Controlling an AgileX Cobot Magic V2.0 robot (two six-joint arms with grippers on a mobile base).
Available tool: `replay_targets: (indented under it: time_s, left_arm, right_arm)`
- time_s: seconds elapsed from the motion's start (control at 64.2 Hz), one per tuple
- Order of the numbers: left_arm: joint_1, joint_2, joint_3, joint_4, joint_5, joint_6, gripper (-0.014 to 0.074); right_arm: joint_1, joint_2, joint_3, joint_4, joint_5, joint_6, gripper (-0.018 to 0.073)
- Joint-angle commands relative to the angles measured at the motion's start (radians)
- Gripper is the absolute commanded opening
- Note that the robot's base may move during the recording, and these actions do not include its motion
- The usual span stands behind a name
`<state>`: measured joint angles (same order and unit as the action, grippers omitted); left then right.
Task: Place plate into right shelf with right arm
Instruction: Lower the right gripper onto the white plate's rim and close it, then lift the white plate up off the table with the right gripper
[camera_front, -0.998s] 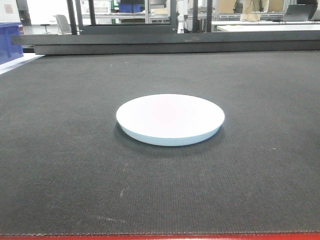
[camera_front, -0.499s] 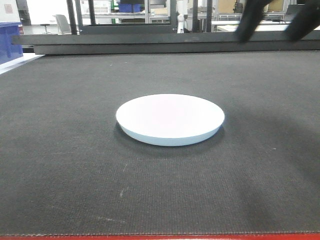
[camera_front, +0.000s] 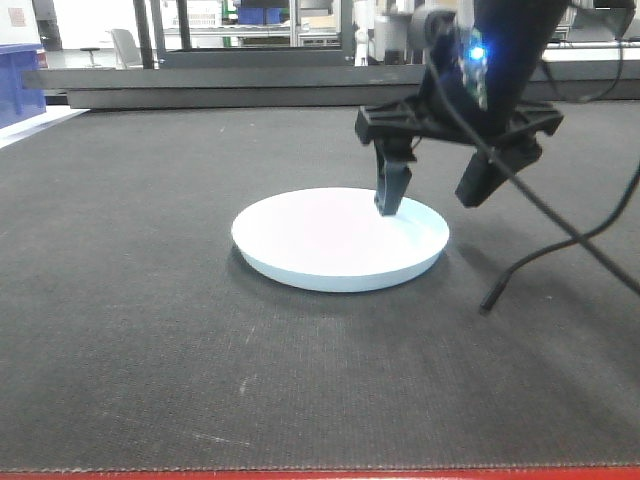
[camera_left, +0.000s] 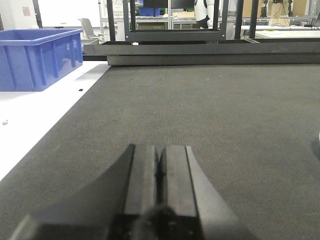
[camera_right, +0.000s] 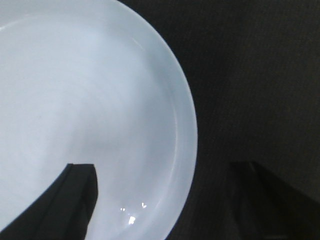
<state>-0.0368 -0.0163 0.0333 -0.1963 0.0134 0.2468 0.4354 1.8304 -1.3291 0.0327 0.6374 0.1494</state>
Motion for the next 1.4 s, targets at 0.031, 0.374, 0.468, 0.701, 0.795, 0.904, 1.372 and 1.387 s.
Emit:
replay_targets:
  time_s: [0.031, 0.374, 0.468, 0.701, 0.795, 0.904, 1.372, 1.387]
  left_arm:
    - [-0.007, -0.012, 0.008, -0.002, -0.089, -0.002, -0.0047]
    - [-0.007, -0.012, 0.008, -0.002, -0.089, -0.002, -0.0047]
    - [-0.007, -0.012, 0.008, -0.002, -0.089, -0.002, -0.0047]
    - [-0.007, -0.012, 0.008, -0.002, -0.089, -0.002, -0.0047]
    - [-0.007, -0.012, 0.008, -0.002, -0.089, -0.002, -0.0047]
    - [-0.007, -0.012, 0.008, -0.002, -0.089, -0.002, -0.0047]
    - [-0.007, -0.012, 0.008, -0.002, -0.089, -0.002, -0.0047]
    - [-0.007, -0.012, 0.008, -0.002, -0.089, -0.002, -0.0047]
  right_arm:
    - [0.0, -0.018, -0.035, -0.04, -0.07, 0.004, 0.0622]
    - [0.0, 0.02, -0.035, -0.049, -0.088, 0.004, 0.0538]
    - [0.0, 0.02, -0.035, -0.049, -0.089, 0.004, 0.0399]
    - [0.0, 0.02, -0.035, -0.049, -0.052, 0.004, 0.0065]
    - [0.0, 0.02, -0.035, -0.05, -0.039, 0.004, 0.0057]
    - [0.0, -0.002, -0.035, -0.051, -0.032, 0.004, 0.0056]
    - [0.0, -0.489, 0.282, -0.131, -0.247, 0.004, 0.0056]
    - [0.0, -0.506, 0.297, -0.133, -0.25, 0.004, 0.0056]
